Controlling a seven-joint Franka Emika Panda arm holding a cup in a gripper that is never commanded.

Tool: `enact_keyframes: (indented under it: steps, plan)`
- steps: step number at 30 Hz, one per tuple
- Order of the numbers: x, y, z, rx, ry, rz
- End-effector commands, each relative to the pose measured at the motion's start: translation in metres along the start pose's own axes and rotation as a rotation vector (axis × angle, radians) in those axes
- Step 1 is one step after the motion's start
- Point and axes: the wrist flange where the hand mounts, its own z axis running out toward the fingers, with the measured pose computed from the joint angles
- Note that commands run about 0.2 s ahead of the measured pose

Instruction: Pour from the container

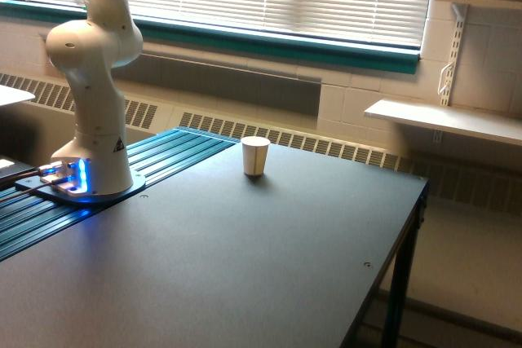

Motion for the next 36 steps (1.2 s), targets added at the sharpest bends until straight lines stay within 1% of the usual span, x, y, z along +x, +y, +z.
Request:
enact_keyframes:
  steps: [1,4,5,6,7,8,10,15,17,18,21,24,25,26,28,29,30,33,36]
  plan:
    - [-0.033,-0.004,0.01,-0.043,-0.124,-0.15]
    - [-0.038,0.002,0.012,-0.082,-0.168,-0.17]
    - [-0.041,0.01,0.013,-0.104,-0.191,-0.265]
    - [-0.043,0.012,0.012,-0.115,-0.204,-0.274]
    - [-0.048,0.012,0.011,-0.124,-0.224,-0.313]
    - [-0.05,0.014,0.01,-0.137,-0.241,-0.333]
    - [-0.052,0.018,0.005,-0.167,-0.267,-0.349]
    - [-0.055,0.034,-0.011,-0.259,-0.324,-0.286]
    - [-0.058,0.042,-0.022,-0.302,-0.353,-0.246]
    - [-0.059,0.044,-0.026,-0.314,-0.361,-0.232]
    - [-0.068,0.056,-0.041,-0.371,-0.411,-0.188]
    - [-0.08,0.061,-0.057,-0.415,-0.449,-0.178]
    - [-0.087,0.064,-0.062,-0.432,-0.477,-0.169]
    - [-0.091,0.067,-0.066,-0.438,-0.493,-0.16]
    - [-0.101,0.073,-0.074,-0.465,-0.533,-0.135]
    - [-0.108,0.077,-0.079,-0.478,-0.561,-0.127]
    - [-0.113,0.079,-0.082,-0.485,-0.579,-0.125]
    - [-0.132,0.086,-0.095,-0.51,-0.653,-0.107]
    - [-0.149,0.088,-0.104,-0.532,-0.712,-0.106]
